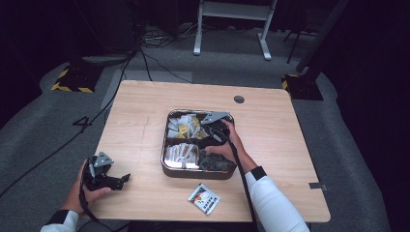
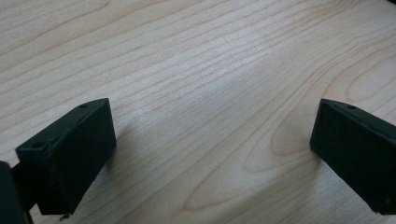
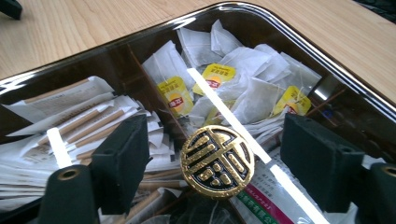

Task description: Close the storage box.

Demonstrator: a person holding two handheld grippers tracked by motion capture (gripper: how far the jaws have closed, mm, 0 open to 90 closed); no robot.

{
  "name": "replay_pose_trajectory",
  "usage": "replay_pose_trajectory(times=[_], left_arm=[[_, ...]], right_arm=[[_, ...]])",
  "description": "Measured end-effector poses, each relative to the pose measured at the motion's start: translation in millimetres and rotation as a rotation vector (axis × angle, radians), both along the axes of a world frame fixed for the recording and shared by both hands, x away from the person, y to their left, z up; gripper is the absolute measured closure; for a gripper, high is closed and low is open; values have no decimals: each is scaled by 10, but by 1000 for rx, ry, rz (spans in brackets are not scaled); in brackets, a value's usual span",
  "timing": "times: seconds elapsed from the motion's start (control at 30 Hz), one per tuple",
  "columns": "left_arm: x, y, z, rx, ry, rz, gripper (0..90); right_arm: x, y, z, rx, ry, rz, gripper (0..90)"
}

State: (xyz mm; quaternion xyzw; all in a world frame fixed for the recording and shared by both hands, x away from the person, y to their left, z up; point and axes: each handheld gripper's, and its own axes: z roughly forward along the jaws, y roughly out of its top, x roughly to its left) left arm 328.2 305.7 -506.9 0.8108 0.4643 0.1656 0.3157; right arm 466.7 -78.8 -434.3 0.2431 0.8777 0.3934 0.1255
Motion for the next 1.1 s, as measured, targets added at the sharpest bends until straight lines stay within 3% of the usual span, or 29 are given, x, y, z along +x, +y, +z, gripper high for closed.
replay_pose_trajectory(times=[0.23, 0.5, 1.1], left_arm=[[0, 0, 0, 1, 0, 0, 4], [-3, -2, 0, -2, 1, 3, 4], [-1, 0, 0, 0, 0, 1, 5]], right_arm=[[-16, -10, 30, -18, -10, 10, 189], [-62, -47, 110, -73, -40, 15, 219], [-168, -260, 272, -126, -76, 11, 230]])
